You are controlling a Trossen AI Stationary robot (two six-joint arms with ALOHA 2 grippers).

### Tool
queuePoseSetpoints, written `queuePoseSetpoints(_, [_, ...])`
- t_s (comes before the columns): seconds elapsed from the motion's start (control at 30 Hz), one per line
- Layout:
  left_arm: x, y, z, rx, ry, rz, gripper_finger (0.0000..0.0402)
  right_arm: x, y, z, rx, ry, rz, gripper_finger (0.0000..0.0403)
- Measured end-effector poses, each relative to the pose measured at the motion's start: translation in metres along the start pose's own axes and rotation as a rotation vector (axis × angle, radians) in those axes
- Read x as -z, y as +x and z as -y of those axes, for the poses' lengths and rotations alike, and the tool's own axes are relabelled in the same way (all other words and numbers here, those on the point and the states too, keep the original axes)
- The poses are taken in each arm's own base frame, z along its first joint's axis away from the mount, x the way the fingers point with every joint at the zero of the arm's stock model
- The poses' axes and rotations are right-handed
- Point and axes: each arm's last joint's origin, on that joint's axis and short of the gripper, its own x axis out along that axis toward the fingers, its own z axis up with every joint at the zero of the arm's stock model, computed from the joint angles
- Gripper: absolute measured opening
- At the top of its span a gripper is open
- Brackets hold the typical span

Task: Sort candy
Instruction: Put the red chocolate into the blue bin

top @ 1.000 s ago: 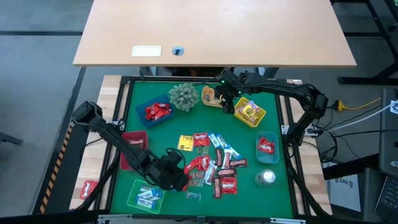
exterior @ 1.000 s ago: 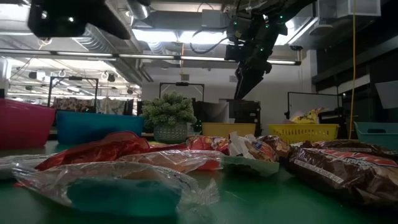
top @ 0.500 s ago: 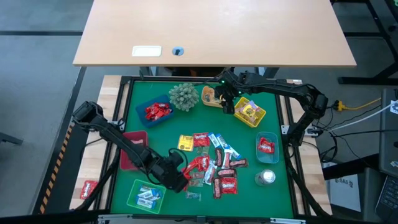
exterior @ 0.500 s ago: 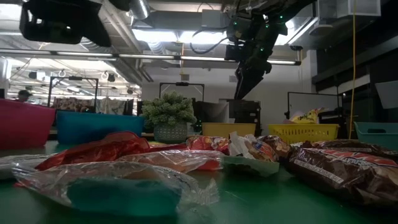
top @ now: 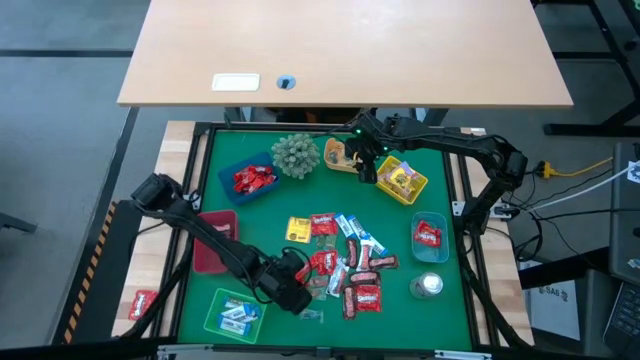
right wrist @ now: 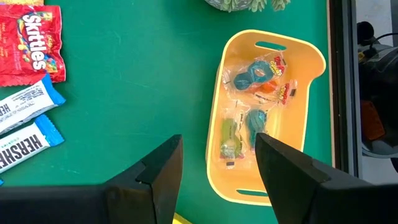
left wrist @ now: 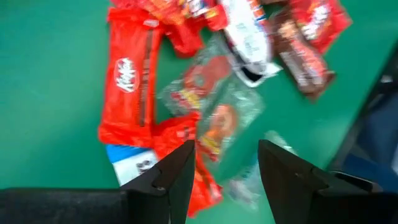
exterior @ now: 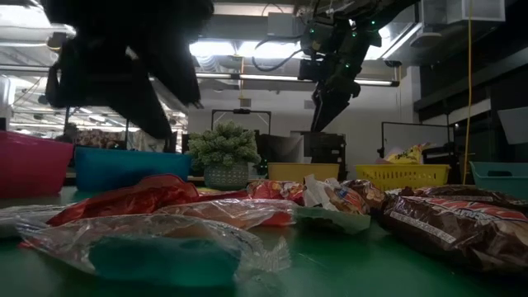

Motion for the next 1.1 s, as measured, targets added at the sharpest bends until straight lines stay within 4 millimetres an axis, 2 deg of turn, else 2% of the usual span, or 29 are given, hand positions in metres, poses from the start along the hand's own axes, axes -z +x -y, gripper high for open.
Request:
queuePoseSetpoints(0.47, [0.012, 0.038, -0.015, -0.11, 0.028, -0.019, 0.016, 0.0, 0.0, 0.0, 0.0, 0.0, 0.001, 0.02])
queuePoseSetpoints(0.57, [0.013, 0.04, -0.016, -0.116, 0.03, -0.021, 0.0156, 0.0, 0.0, 0.0, 0.001, 0.0, 0.001, 0.02])
queuePoseSetpoints(0.67, [0.013, 0.04, -0.016, -0.118, 0.03, -0.021, 0.0133, 0.0, 0.0, 0.0, 0.0, 0.0, 0.001, 0.02])
queuePoseSetpoints(0.93, [0.012, 0.039, -0.015, -0.114, 0.024, -0.023, 0.0044, 0.0, 0.0, 0.0, 0.001, 0.0, 0.002, 0.02])
queuePoseSetpoints(1.1, [0.001, 0.027, -0.012, -0.091, 0.004, -0.016, 0.0019, 0.0, 0.0, 0.0, 0.001, 0.0, 0.002, 0.02])
